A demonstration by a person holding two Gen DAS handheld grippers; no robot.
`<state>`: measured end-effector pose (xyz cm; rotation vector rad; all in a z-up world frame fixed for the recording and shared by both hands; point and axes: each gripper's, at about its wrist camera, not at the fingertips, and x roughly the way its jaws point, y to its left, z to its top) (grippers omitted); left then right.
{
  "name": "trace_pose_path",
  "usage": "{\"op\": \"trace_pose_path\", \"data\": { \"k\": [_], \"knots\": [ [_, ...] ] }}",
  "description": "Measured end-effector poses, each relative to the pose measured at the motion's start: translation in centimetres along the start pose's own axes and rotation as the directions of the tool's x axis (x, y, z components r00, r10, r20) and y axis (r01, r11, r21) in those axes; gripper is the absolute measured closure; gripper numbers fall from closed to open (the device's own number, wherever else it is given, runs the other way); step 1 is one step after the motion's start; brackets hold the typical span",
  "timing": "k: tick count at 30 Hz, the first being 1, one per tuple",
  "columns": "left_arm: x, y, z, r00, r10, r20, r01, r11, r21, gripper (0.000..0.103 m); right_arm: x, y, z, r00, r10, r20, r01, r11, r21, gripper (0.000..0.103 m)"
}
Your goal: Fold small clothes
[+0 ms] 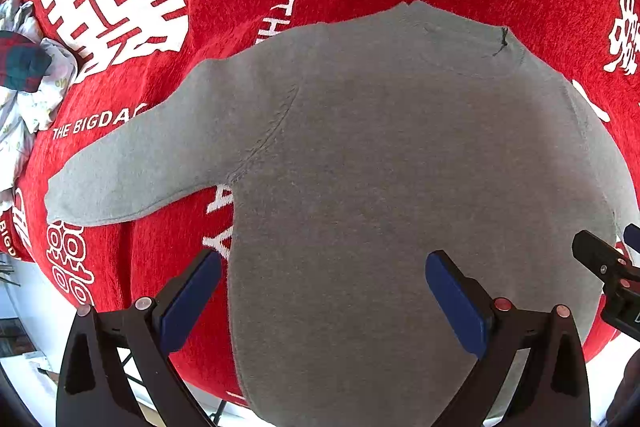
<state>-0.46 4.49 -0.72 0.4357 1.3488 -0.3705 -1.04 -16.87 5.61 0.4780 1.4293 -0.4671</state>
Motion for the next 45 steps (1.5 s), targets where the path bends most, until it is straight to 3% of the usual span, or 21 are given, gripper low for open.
{"op": "trace_pose_path", "data": {
  "k": [22, 26, 30, 35, 38, 42, 45],
  "knots": [
    [1.1, 2.3, 0.4, 1.000, -0.015, -0.008, 0.015, 0.998, -0.062, 0.000, 0.1, 1.0, 0.4, 0.999, 0.036, 0.004, -0.036, 0.999, -0.014, 0.000],
    [1.5, 3.8, 0.3, 1.000, -0.028, -0.008, 0.027, 0.994, -0.101, 0.000, 0.2, 1.7, 0.5, 0.999, 0.038, 0.014, -0.037, 0.999, -0.026, 0.000],
    [2.3, 6.4, 0.1, 0.997, -0.077, -0.001, 0.075, 0.981, -0.177, 0.000, 0.2, 2.8, 0.6, 0.995, 0.097, 0.035, -0.095, 0.994, -0.057, 0.000],
    [3.4, 12.0, -0.4, 0.992, -0.111, 0.059, 0.123, 0.944, -0.306, 0.000, 0.5, 6.6, 0.4, 0.989, 0.141, -0.036, -0.145, 0.971, -0.190, 0.000],
    [4.4, 16.0, -1.0, 0.988, -0.118, 0.099, 0.148, 0.905, -0.398, 0.000, 0.4, 8.4, 0.2, 0.988, 0.147, -0.047, -0.154, 0.958, -0.244, 0.000],
    [7.3, 20.6, -2.0, 0.978, -0.163, 0.126, 0.205, 0.834, -0.512, 0.000, 0.7, 10.1, 0.1, 0.984, 0.166, -0.068, -0.178, 0.950, -0.258, 0.000],
    [9.7, 22.6, -2.3, 0.962, -0.227, 0.152, 0.273, 0.783, -0.558, 0.000, 1.0, 11.2, 0.1, 0.982, 0.171, -0.074, -0.185, 0.944, -0.273, 0.000]
  ]
}}
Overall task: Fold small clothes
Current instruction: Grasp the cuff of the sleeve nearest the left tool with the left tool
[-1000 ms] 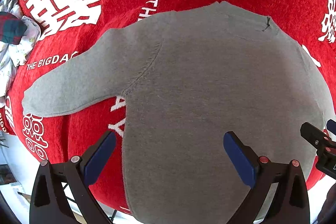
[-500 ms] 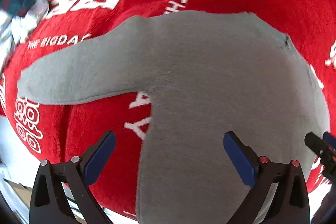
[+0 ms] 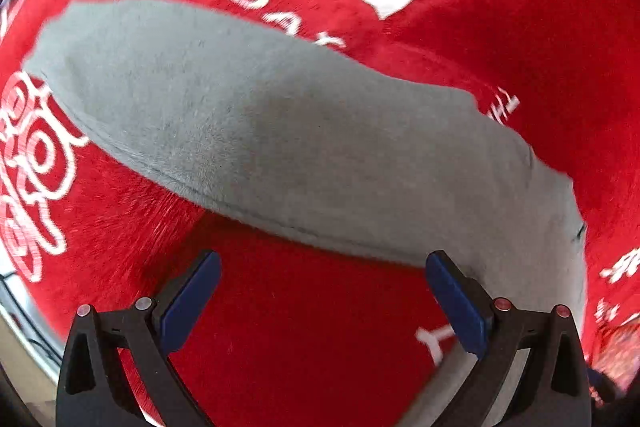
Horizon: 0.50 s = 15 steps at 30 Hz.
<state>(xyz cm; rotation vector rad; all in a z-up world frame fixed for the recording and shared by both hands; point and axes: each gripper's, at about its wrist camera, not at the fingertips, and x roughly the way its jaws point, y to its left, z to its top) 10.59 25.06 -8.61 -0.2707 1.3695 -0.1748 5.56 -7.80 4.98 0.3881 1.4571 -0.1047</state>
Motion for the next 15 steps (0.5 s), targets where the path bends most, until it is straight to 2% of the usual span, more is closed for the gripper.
{"op": "trace_pose_path", "data": {
  "k": [1, 4, 6, 7, 9, 11, 15],
  "knots": [
    [0.6, 0.6, 0.4, 1.000, -0.030, 0.004, 0.030, 0.999, -0.020, 0.000, 0.0, 0.3, 0.1, 1.000, 0.000, 0.000, 0.000, 1.000, -0.009, 0.000],
    [1.0, 1.3, 1.3, 0.997, -0.063, 0.051, 0.065, 0.997, -0.052, 0.002, 0.3, 1.1, 0.4, 1.000, -0.002, -0.001, 0.002, 1.000, -0.029, 0.000],
    [0.8, 1.9, 2.2, 0.992, -0.078, 0.095, 0.086, 0.993, -0.082, 0.022, 0.4, 1.5, 0.5, 1.000, -0.005, -0.003, 0.005, 0.999, -0.038, 0.000],
    [0.5, 2.4, 2.7, 0.989, -0.091, 0.116, 0.102, 0.990, -0.099, 0.027, 0.5, 1.7, 0.5, 1.000, -0.007, -0.003, 0.007, 0.999, -0.042, 0.000],
    [-0.2, 3.4, 3.6, 0.981, -0.114, 0.156, 0.136, 0.982, -0.134, 0.043, 0.8, 2.2, 0.7, 1.000, -0.011, -0.009, 0.011, 0.999, -0.050, 0.000],
    [-1.2, 5.0, 4.4, 0.971, -0.116, 0.208, 0.151, 0.975, -0.163, 0.044, 1.1, 2.6, 0.8, 1.000, -0.013, -0.014, 0.012, 0.998, -0.058, 0.000],
    [-2.9, 7.8, 5.8, 0.961, -0.014, 0.275, 0.071, 0.978, -0.196, 0.044, 1.3, 3.0, 0.9, 1.000, -0.008, -0.014, 0.007, 0.997, -0.071, 0.000]
  ]
}}
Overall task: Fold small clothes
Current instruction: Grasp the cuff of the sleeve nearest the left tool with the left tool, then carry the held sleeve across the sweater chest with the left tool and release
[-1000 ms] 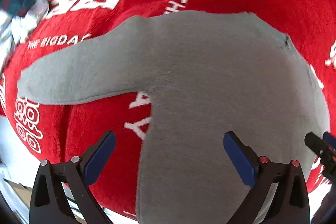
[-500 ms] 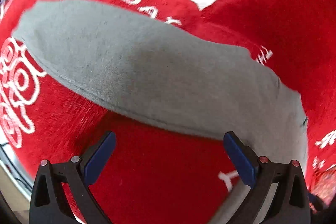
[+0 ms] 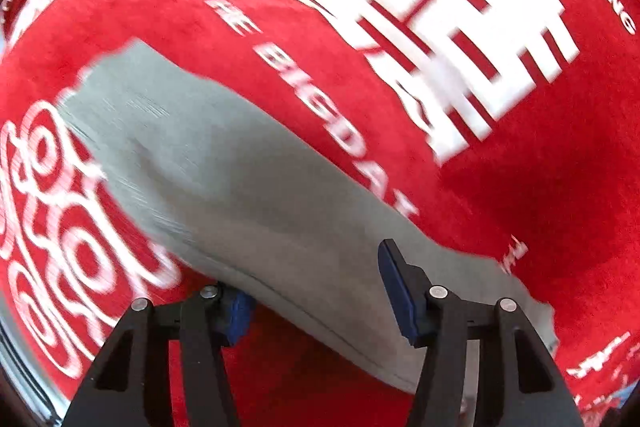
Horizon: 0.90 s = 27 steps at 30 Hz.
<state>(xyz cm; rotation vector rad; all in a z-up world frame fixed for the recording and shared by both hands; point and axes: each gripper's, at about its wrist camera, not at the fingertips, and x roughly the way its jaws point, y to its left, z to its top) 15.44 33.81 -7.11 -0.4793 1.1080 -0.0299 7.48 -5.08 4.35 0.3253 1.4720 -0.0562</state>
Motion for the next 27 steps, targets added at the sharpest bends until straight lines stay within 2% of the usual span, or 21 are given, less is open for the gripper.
{"op": "trace_pose_path", "data": {
  "k": [2, 4, 5, 6, 9, 12, 15, 18, 20, 21, 22, 24, 25, 27],
  "knots": [
    [0.0, 0.9, 1.0, 0.999, 0.034, 0.006, -0.034, 0.999, -0.021, 0.044, 0.2, 0.2, 0.1, 1.000, 0.004, -0.001, -0.004, 1.000, -0.004, 0.000],
    [-0.2, 1.7, 1.5, 0.999, 0.037, 0.023, -0.036, 0.999, -0.034, 0.066, 0.2, 0.3, 0.2, 1.000, 0.007, -0.001, -0.007, 1.000, -0.005, 0.000],
    [-0.1, 1.9, 1.8, 0.999, 0.051, 0.019, -0.050, 0.998, -0.031, 0.087, 0.2, 0.3, 0.1, 1.000, 0.011, 0.001, -0.011, 1.000, -0.006, 0.000],
    [-0.4, 2.0, 1.9, 0.999, 0.043, 0.014, -0.043, 0.999, -0.030, 0.096, 0.2, 0.4, 0.1, 1.000, 0.012, 0.004, -0.012, 1.000, -0.006, 0.000],
    [-1.3, 1.2, 1.8, 0.999, 0.015, 0.034, -0.014, 1.000, -0.011, 0.096, -0.2, 0.1, -0.1, 1.000, 0.020, 0.022, -0.020, 1.000, -0.002, 0.000],
    [-3.2, -1.6, 1.3, 0.998, -0.014, 0.064, 0.008, 0.996, 0.089, 0.096, -0.9, -0.6, -0.4, 0.999, 0.030, 0.044, -0.031, 0.999, 0.014, 0.001],
    [-5.0, -6.4, 0.4, 0.995, -0.073, 0.070, 0.056, 0.974, 0.218, 0.096, -1.6, -1.9, -0.8, 0.997, 0.039, 0.063, -0.042, 0.998, 0.048, 0.001],
    [-6.6, -12.4, -1.3, 0.986, -0.162, 0.042, 0.137, 0.926, 0.353, 0.096, -2.5, -3.8, -1.4, 0.995, 0.042, 0.089, -0.051, 0.994, 0.102, 0.001],
    [-7.3, -17.1, -3.3, 0.973, -0.230, 0.001, 0.206, 0.874, 0.440, 0.096, -3.2, -5.5, -2.0, 0.993, 0.042, 0.112, -0.058, 0.988, 0.146, 0.001],
    [-7.5, -19.4, -4.5, 0.966, -0.259, -0.023, 0.238, 0.846, 0.477, 0.096, -3.5, -6.3, -2.3, 0.992, 0.038, 0.121, -0.058, 0.984, 0.166, 0.001],
    [-7.6, -22.2, -6.2, 0.954, -0.294, -0.062, 0.282, 0.805, 0.522, 0.096, -3.8, -7.4, -2.7, 0.991, 0.033, 0.130, -0.058, 0.980, 0.191, 0.001],
    [-7.3, -26.2, -9.1, 0.936, -0.328, -0.128, 0.339, 0.743, 0.578, 0.096, -4.5, -9.8, -3.6, 0.989, 0.018, 0.147, -0.054, 0.969, 0.242, 0.001],
    [-6.5, -28.7, -11.3, 0.927, -0.331, -0.176, 0.366, 0.704, 0.608, 0.096, -4.8, -11.1, -4.2, 0.988, 0.007, 0.154, -0.050, 0.961, 0.271, 0.001],
    [-5.1, -31.6, -14.5, 0.915, -0.322, -0.242, 0.400, 0.659, 0.637, 0.096, -5.0, -13.6, -5.3, 0.987, -0.011, 0.159, -0.042, 0.945, 0.324, 0.001]
  ]
}}
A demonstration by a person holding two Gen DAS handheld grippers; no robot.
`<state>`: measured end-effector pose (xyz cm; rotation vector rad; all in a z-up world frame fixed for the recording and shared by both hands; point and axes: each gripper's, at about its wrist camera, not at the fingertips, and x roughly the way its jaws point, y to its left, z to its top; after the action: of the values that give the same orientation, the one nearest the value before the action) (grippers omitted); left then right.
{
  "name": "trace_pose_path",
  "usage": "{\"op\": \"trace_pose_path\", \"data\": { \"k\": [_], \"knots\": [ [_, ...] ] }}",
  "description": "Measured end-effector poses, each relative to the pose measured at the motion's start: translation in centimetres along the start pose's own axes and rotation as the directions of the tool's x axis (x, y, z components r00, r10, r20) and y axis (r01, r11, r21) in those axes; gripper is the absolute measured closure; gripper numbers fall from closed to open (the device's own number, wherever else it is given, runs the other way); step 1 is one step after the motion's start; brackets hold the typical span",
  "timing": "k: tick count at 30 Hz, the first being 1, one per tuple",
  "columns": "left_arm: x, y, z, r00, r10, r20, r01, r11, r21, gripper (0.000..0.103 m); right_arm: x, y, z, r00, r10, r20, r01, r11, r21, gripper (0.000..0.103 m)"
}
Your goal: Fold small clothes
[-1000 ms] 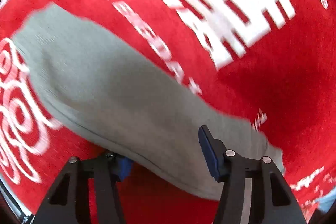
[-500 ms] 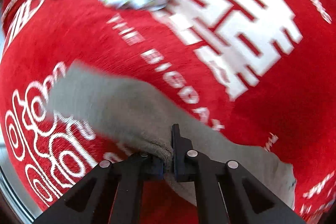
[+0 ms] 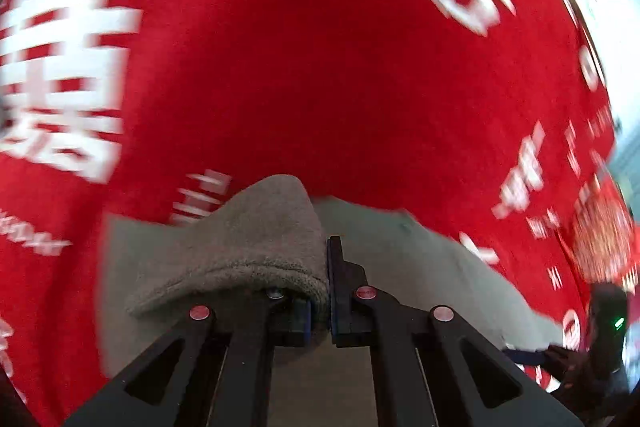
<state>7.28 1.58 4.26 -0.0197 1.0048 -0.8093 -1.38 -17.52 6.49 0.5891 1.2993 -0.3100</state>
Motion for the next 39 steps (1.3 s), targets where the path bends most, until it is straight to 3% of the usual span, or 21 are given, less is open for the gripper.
{"op": "trace_pose_path", "data": {
  "k": [3, 6, 8, 10, 11, 12, 17, 20, 22, 24, 26, 29, 30, 31, 32, 34, 36, 37, 39],
  "knots": [
    [5.7, -4.7, -2.0, 0.992, 0.001, -0.124, 0.011, 0.995, 0.095, 0.096, 0.0, -3.8, -0.3, 1.000, -0.021, -0.002, 0.021, 0.997, 0.071, 0.001],
    [9.7, -6.6, -4.2, 0.970, 0.046, -0.238, -0.012, 0.989, 0.144, 0.096, 0.9, -6.8, -0.8, 0.999, -0.044, -0.033, 0.047, 0.993, 0.110, 0.001],
    [10.8, -6.7, -5.2, 0.957, 0.095, -0.274, -0.047, 0.983, 0.177, 0.096, 1.4, -8.0, -0.9, 0.998, -0.049, -0.047, 0.055, 0.991, 0.123, 0.001],
    [10.7, -6.8, -5.7, 0.948, 0.136, -0.287, -0.079, 0.976, 0.201, 0.076, 1.6, -8.5, -0.7, 0.997, -0.058, -0.051, 0.064, 0.991, 0.120, 0.001],
    [10.4, -6.9, -5.5, 0.943, 0.163, -0.291, -0.105, 0.973, 0.206, 0.034, 1.6, -8.4, -0.5, 0.997, -0.061, -0.046, 0.066, 0.991, 0.114, 0.001],
    [9.9, -6.8, -5.3, 0.941, 0.189, -0.281, -0.132, 0.969, 0.208, 0.003, 1.5, -8.3, -0.3, 0.997, -0.065, -0.039, 0.068, 0.992, 0.102, 0.001],
    [4.1, -5.6, -3.5, 0.950, 0.246, -0.191, -0.195, 0.949, 0.249, 0.003, 1.3, -4.6, 1.6, 0.997, -0.068, 0.024, 0.068, 0.997, -0.034, 0.001],
    [0.5, -2.9, -2.1, 0.938, 0.326, -0.117, -0.291, 0.925, 0.243, 0.003, 1.8, 0.0, 3.3, 0.995, -0.068, 0.078, 0.081, 0.980, -0.184, 0.001],
    [-0.8, 0.1, -1.5, 0.901, 0.427, -0.083, -0.400, 0.888, 0.227, 0.003, 2.8, 4.0, 4.2, 0.990, -0.091, 0.109, 0.122, 0.939, -0.322, 0.001],
    [-0.5, 4.7, -1.2, 0.857, 0.498, -0.131, -0.474, 0.862, 0.178, 0.003, 4.5, 7.5, 4.5, 0.982, -0.129, 0.135, 0.176, 0.880, -0.441, 0.001],
    [0.6, 8.0, -1.2, 0.831, 0.524, -0.189, -0.509, 0.852, 0.124, 0.003, 7.1, 10.8, 4.3, 0.967, -0.189, 0.170, 0.253, 0.794, -0.552, 0.001],
    [2.3, 10.9, -2.2, 0.801, 0.547, -0.244, -0.539, 0.836, 0.104, 0.003, 10.0, 13.1, 3.9, 0.934, -0.271, 0.232, 0.356, 0.683, -0.638, 0.023],
    [2.8, 11.2, -2.6, 0.796, 0.550, -0.253, -0.542, 0.834, 0.106, 0.003, 10.7, 13.4, 3.9, 0.927, -0.289, 0.238, 0.374, 0.665, -0.647, 0.047],
    [3.1, 11.4, -3.1, 0.792, 0.552, -0.261, -0.544, 0.832, 0.110, 0.003, 10.7, 13.2, 4.2, 0.934, -0.282, 0.221, 0.357, 0.683, -0.637, 0.083],
    [3.3, 11.4, -3.4, 0.792, 0.552, -0.261, -0.544, 0.832, 0.109, 0.003, 10.4, 12.4, 4.8, 0.947, -0.256, 0.193, 0.320, 0.733, -0.600, 0.096],
    [3.2, 11.4, -3.6, 0.800, 0.548, -0.245, -0.543, 0.834, 0.093, 0.003, 8.7, 9.8, 6.1, 0.964, -0.192, 0.182, 0.255, 0.858, -0.445, 0.097],
    [3.2, 11.4, -3.7, 0.803, 0.542, -0.248, -0.540, 0.838, 0.081, 0.003, 6.6, 5.4, 7.0, 0.985, -0.049, 0.167, 0.086, 0.972, -0.219, 0.097],
    [3.3, 11.5, -3.5, 0.805, 0.537, -0.251, -0.536, 0.841, 0.077, 0.003, 6.1, 2.8, 7.1, 0.985, 0.026, 0.169, -0.012, 0.996, -0.087, 0.096],
    [4.2, 11.0, -3.8, 0.807, 0.535, -0.250, -0.532, 0.842, 0.085, 0.003, 6.1, -1.8, 6.5, 0.977, 0.124, 0.175, -0.149, 0.980, 0.135, 0.096]
  ]
}}
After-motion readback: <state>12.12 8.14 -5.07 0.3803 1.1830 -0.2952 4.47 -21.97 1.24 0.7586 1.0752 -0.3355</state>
